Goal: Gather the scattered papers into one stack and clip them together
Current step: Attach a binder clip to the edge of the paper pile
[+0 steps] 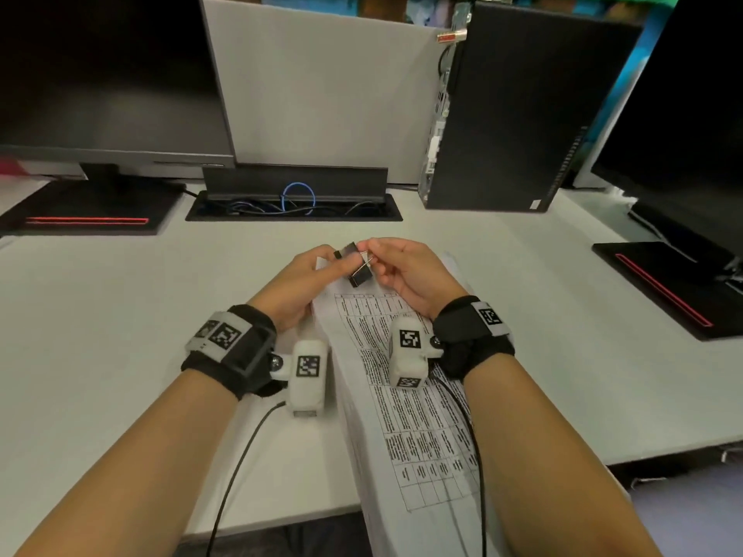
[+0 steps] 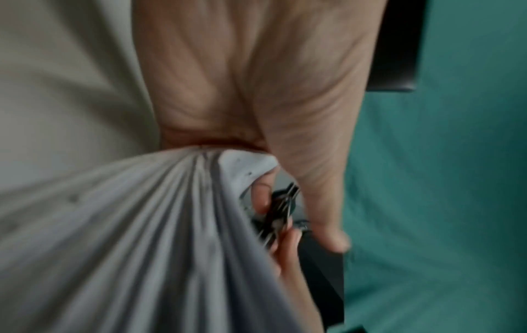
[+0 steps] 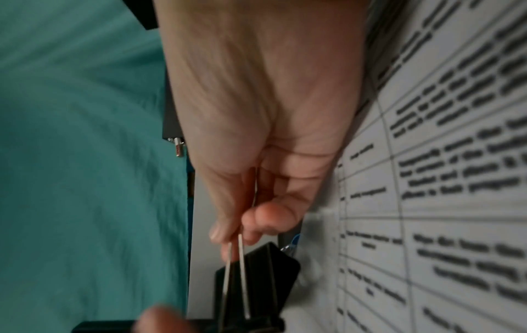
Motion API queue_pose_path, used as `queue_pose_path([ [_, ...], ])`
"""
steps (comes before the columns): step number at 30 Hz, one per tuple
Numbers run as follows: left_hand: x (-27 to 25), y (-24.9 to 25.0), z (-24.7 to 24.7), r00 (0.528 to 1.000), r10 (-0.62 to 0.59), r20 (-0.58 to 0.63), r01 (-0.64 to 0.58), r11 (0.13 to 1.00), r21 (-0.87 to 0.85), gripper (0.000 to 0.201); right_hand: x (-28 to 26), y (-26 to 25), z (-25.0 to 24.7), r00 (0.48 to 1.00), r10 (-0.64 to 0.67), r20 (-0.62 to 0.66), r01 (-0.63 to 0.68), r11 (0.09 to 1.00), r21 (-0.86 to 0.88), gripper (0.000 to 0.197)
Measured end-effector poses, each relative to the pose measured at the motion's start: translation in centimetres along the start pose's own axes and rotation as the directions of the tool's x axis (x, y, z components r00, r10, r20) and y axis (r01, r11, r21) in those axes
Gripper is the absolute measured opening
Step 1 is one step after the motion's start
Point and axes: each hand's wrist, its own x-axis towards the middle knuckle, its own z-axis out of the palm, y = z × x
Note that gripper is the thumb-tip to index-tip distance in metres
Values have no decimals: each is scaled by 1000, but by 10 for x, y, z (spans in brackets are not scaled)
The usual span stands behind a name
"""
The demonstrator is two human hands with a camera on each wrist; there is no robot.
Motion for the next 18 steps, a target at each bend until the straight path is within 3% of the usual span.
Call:
queue_pose_path([
  [3, 2, -1, 3, 982, 168, -88, -138, 951, 277, 20, -3, -4, 6, 998, -54, 21, 54, 998, -30, 22],
  [6, 2, 0, 7, 971, 229, -73, -192, 923, 333, 19, -3, -6, 8, 993, -98, -70, 87, 985, -146, 25],
  [9, -3, 0, 13, 960, 279, -15, -248, 876, 414, 20, 0, -4, 16, 980, -79, -181, 19, 950, -311, 42],
  [12, -4, 1, 19, 951, 310, 0, -273, 838, 472, 19, 0, -4, 20, 949, -133, -285, 11, 919, -395, 41],
  [15, -4, 1, 22, 948, 317, -10, -269, 821, 504, 18, 0, -2, 20, 925, -229, -303, 81, 898, -432, 39],
  [18, -7, 3, 24, 956, 293, 11, -259, 827, 499, 17, -1, -2, 22, 918, -226, -327, 81, 912, -402, 34],
])
